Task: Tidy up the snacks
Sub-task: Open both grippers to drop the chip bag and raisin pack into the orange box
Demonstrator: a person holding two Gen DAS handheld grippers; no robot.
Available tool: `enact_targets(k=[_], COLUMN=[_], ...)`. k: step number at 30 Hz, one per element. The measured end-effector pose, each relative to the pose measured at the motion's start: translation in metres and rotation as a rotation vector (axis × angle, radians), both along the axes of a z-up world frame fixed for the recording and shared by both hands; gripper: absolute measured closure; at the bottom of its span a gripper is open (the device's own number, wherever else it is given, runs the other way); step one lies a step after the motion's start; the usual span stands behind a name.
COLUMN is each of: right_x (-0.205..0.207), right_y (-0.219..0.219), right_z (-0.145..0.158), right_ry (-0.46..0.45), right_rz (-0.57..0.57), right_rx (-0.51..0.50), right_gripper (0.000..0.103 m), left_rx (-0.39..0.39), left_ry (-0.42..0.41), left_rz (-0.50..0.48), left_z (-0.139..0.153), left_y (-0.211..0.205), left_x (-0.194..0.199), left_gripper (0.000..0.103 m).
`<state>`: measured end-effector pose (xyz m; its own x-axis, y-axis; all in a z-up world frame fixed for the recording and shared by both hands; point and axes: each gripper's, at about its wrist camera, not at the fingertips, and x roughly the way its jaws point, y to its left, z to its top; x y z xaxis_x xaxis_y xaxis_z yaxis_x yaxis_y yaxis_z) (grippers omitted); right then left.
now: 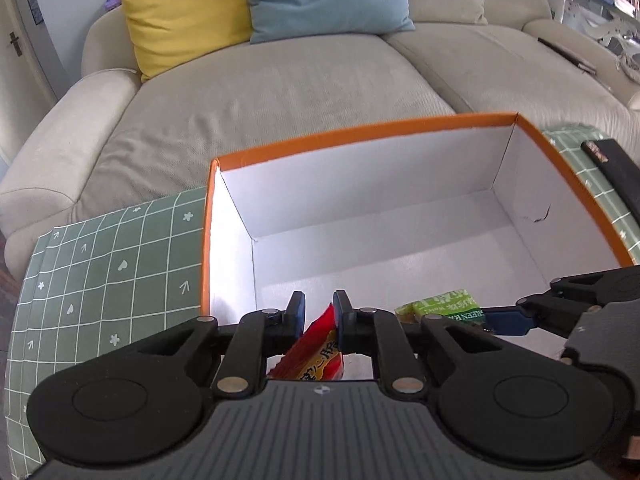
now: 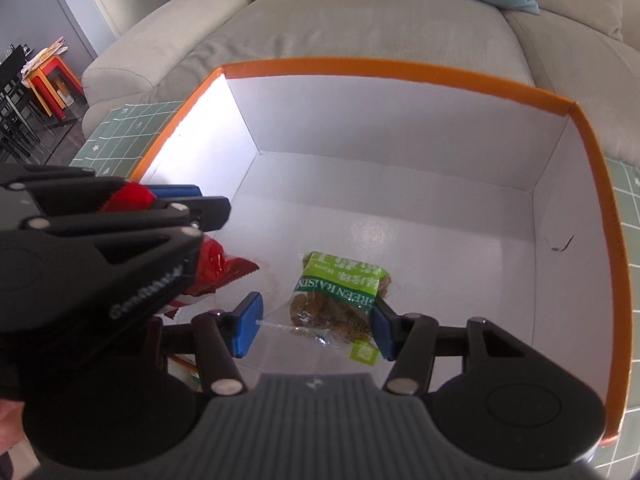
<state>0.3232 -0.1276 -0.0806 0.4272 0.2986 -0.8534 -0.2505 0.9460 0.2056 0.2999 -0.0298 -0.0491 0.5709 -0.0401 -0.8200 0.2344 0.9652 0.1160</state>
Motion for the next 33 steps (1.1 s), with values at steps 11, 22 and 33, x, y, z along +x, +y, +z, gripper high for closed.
enact_targets(k=[11, 22, 33], right_x=[0.003, 0.002, -0.017], right_y=[0.006, 0.008, 0.023], right_z=[-0.003, 0.004, 0.035], right_ry=[0.037, 0.057, -0.042], right_rz=[-0.018, -0.055, -0.022], right_rx=[-0.007, -0.033, -0.101], right_gripper=[0.047, 0.038, 0.018], left_rx=[-0.065, -0.091, -0.140], left_ry=[0.070, 0.009, -0.095], left_rz=[0.064, 0.114, 0.158], left_z=[-0.011, 0.011, 0.047], left_y=[0.018, 0.030, 0.034], left_x=[0.004, -0.006, -0.031], left_gripper=[0.064, 0.030, 0.021])
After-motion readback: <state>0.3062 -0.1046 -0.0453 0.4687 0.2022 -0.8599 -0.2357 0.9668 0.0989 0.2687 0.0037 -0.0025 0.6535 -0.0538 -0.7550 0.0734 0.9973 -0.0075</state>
